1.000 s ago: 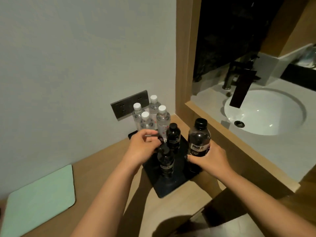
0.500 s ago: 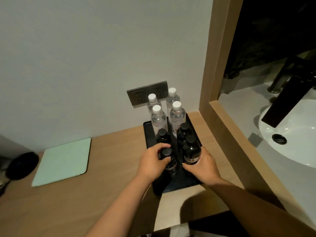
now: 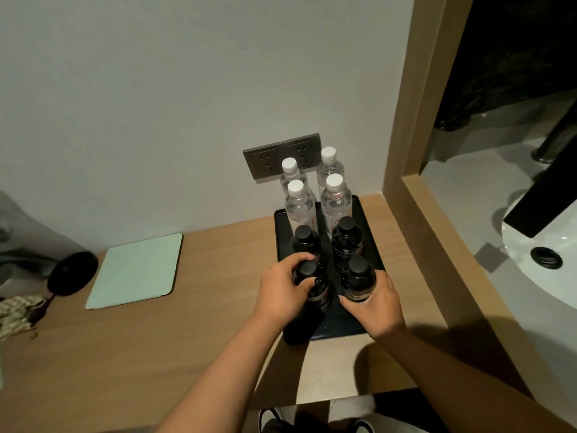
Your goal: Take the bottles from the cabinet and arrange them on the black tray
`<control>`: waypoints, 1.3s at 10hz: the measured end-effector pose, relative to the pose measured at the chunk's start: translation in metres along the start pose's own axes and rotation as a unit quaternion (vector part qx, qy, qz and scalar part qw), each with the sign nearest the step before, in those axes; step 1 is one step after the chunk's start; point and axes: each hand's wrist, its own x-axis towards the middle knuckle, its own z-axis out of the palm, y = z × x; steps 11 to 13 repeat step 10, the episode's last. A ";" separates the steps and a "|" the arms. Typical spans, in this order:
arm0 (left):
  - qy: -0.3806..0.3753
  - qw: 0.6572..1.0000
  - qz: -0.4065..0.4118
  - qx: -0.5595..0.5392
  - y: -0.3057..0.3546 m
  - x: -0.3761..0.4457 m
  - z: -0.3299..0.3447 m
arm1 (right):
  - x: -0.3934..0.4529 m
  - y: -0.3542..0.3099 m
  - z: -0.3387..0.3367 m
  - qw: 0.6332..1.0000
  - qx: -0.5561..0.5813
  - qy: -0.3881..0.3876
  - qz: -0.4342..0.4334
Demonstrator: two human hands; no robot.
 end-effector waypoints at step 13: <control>-0.014 0.996 0.055 0.071 0.021 -0.018 -0.030 | -0.045 -0.060 -0.071 0.995 -0.068 -0.056 -0.048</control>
